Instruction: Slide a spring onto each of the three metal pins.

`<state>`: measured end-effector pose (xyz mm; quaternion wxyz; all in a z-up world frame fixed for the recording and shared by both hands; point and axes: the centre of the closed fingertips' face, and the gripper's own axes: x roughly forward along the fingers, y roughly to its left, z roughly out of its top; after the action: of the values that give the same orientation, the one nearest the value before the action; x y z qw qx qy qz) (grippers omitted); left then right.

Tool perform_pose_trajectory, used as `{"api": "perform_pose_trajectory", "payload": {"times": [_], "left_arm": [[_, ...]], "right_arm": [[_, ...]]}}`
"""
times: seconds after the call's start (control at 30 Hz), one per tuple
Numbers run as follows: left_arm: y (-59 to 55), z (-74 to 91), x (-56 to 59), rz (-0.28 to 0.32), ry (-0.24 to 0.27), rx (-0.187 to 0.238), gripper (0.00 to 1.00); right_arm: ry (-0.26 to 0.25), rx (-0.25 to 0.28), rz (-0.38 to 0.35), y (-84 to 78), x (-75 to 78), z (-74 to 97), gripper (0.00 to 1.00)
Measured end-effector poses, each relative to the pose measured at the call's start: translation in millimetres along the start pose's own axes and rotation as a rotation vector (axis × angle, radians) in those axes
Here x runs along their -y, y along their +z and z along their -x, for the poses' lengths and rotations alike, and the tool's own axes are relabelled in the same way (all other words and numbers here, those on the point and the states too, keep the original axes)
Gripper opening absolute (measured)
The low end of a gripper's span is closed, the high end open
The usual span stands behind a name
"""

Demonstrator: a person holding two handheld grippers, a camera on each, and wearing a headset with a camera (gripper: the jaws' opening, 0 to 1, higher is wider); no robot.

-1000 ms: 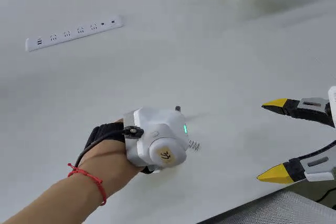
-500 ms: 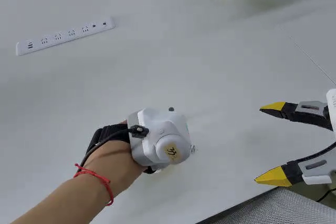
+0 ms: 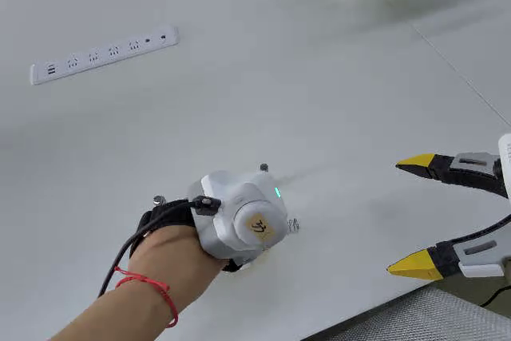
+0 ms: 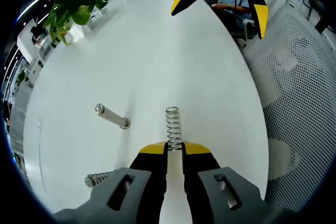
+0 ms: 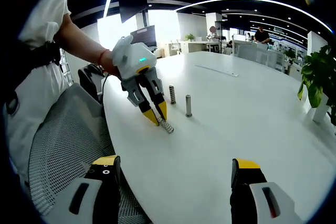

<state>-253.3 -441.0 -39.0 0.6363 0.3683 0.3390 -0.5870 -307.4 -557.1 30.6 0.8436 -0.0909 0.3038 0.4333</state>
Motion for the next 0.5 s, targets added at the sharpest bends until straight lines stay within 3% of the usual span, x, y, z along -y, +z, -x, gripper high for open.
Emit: {"api": "perform_pose_trajectory", "payload": {"times": [0.37,0.5], "left_arm": [[-1.4,0.4,0.3,0.069,-0.018,0.008,0.07],[-1.1,0.5,1.5,0.069,-0.017,0.009,0.07]], "right_arm": [[-0.004,0.005,-0.010,-2.1,-3.2,-1.3,0.86],[-0.002,0.005,-0.010,-2.0,-4.3,-2.1,0.86]]}}
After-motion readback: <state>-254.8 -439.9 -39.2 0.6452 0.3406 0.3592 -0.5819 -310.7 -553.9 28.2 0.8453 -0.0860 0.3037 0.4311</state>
